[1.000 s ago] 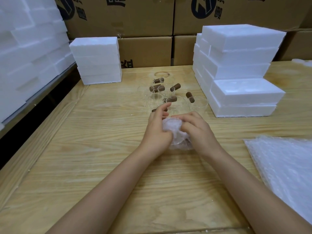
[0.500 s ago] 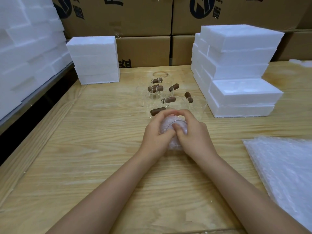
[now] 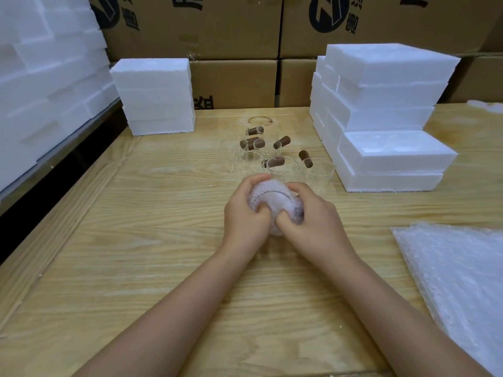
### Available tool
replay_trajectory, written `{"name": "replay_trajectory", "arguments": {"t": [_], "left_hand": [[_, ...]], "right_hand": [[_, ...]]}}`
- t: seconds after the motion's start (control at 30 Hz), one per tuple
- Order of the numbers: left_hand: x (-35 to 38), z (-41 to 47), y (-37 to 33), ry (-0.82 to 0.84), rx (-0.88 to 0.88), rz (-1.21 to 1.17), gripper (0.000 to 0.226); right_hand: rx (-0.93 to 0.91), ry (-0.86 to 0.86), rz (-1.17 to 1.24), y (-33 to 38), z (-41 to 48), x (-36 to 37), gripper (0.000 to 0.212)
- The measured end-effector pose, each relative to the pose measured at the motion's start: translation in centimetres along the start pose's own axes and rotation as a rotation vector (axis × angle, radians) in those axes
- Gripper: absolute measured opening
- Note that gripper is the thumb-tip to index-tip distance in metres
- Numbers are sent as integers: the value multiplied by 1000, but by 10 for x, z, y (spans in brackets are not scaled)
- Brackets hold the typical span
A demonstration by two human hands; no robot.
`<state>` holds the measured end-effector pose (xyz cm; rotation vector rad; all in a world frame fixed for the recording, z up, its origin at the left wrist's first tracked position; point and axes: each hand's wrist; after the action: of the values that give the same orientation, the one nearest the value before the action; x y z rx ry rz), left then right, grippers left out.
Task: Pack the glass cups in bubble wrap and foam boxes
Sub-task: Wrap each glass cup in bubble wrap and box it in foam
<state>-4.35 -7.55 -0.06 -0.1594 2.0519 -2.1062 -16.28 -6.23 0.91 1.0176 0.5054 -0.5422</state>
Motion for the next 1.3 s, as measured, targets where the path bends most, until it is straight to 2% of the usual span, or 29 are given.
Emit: {"name": "replay_trajectory", "arguments": {"t": [0.1, 0.23, 0.27, 0.37, 0.57, 0.73, 0.9, 1.07, 1.2, 1.3], "left_hand": [[0, -6, -1, 107, 99, 66, 49], [-12, -3, 6, 467, 253, 222, 78], [-15, -2, 8, 503, 276, 290, 82], [-15, 5, 11, 416, 296, 383, 75], [-26, 15, 14, 243, 120, 298, 63], [-28, 22, 17, 179, 58, 401, 60], [-25, 26, 16, 132, 49, 577, 69], [-21, 29, 15, 49, 113, 642, 66], [-21, 32, 16, 41, 114, 605, 70], [-21, 32, 16, 32, 78, 584, 85]], "right_hand": [[22, -86, 39, -3, 2, -3, 44], [115, -90, 122, -16, 8, -15, 39], [123, -71, 135, -19, 9, -18, 36], [93, -51, 191, -21, 8, -23, 35], [-62, -168, 568, -21, 7, -19, 25], [-35, -191, 478, -29, 10, 0, 26], [-21, -207, 329, -36, 16, 7, 28], [-47, -181, 223, -38, 18, 11, 13], [-79, -48, 60, -35, 18, 16, 33], [-119, -66, -3, -30, 15, 14, 35]]}}
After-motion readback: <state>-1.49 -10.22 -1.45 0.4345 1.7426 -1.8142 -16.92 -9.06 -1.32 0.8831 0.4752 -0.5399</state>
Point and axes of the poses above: each hand's wrist, its own z-axis towards the middle knuckle, its own x-axis out of the palm, y = z × x, and after that the axes turned 12 degrees about -x, right-handed
